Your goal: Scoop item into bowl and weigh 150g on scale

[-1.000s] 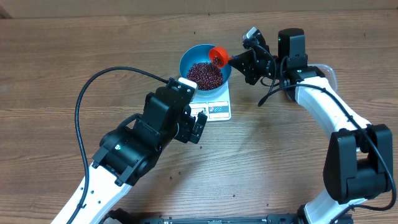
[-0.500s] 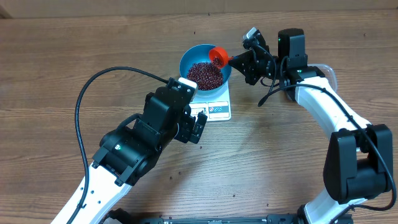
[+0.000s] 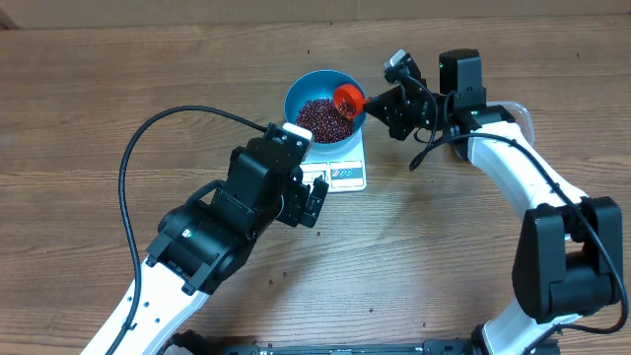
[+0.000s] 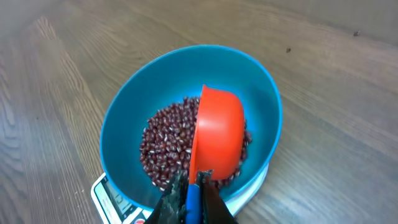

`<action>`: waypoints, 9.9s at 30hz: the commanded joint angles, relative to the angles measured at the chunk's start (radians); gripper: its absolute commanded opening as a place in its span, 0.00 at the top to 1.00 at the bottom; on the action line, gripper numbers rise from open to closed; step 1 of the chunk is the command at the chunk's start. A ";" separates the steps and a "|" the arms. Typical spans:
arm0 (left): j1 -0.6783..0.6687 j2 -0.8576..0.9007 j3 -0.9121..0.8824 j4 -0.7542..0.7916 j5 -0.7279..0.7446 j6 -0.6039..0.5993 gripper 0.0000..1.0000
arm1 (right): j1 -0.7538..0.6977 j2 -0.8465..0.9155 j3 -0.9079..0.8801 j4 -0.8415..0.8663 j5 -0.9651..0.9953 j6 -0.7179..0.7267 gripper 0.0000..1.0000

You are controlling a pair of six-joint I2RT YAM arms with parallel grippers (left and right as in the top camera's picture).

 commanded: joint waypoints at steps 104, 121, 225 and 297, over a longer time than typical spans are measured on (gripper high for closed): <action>0.005 -0.017 0.004 0.003 -0.006 -0.007 0.01 | 0.075 0.046 0.004 0.132 -0.068 0.514 0.96; 0.005 -0.017 0.004 0.003 -0.006 -0.007 0.00 | 0.075 0.046 0.004 0.133 -0.066 0.501 0.96; 0.005 -0.017 0.004 0.003 -0.006 -0.007 0.00 | 0.053 0.023 0.004 0.092 0.035 0.360 0.96; 0.005 -0.017 0.004 0.003 -0.006 -0.007 0.00 | -0.314 -0.153 0.004 -0.191 -0.337 0.537 0.96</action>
